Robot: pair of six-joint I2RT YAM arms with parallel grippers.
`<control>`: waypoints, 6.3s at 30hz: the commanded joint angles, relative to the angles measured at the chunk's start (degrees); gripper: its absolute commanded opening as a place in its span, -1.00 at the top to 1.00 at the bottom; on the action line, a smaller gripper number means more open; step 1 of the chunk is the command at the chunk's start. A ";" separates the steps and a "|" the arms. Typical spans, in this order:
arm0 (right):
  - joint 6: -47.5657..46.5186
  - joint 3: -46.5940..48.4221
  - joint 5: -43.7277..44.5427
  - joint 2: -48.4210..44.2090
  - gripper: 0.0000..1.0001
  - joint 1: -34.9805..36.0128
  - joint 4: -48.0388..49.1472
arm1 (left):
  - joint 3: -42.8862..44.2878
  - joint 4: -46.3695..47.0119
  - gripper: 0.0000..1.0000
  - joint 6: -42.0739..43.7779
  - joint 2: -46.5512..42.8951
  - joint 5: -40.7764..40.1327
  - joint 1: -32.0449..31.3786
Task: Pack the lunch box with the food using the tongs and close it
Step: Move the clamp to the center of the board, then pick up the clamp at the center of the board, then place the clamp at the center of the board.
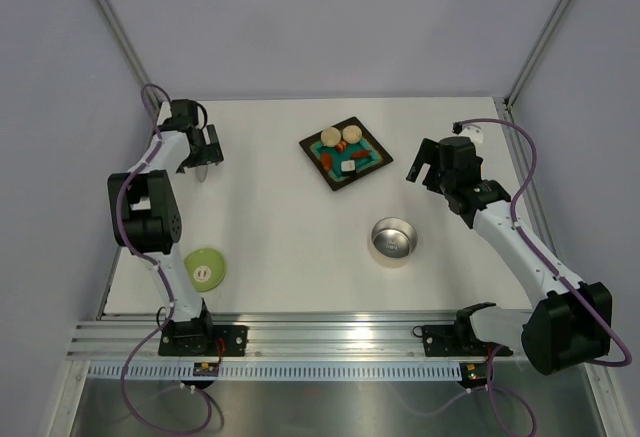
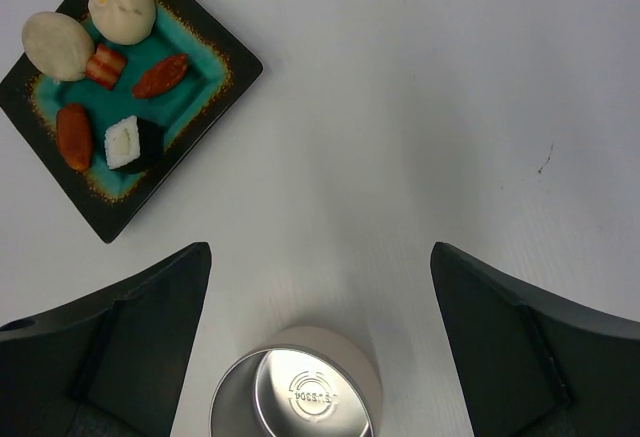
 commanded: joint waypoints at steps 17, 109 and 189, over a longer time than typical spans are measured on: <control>0.87 2.94 -0.35 0.31 -0.99 -0.17 -0.19 | 16.15 -2.88 -0.46 3.49 14.92 3.45 2.69; 1.92 -2.42 2.73 -10.23 -0.99 -0.17 -5.11 | -26.21 13.28 -0.21 -19.45 -8.02 -0.41 -30.88; 1.93 -1.90 4.31 -11.38 -0.99 -0.17 -6.43 | -7.14 -1.22 0.38 1.02 -14.70 13.64 -34.57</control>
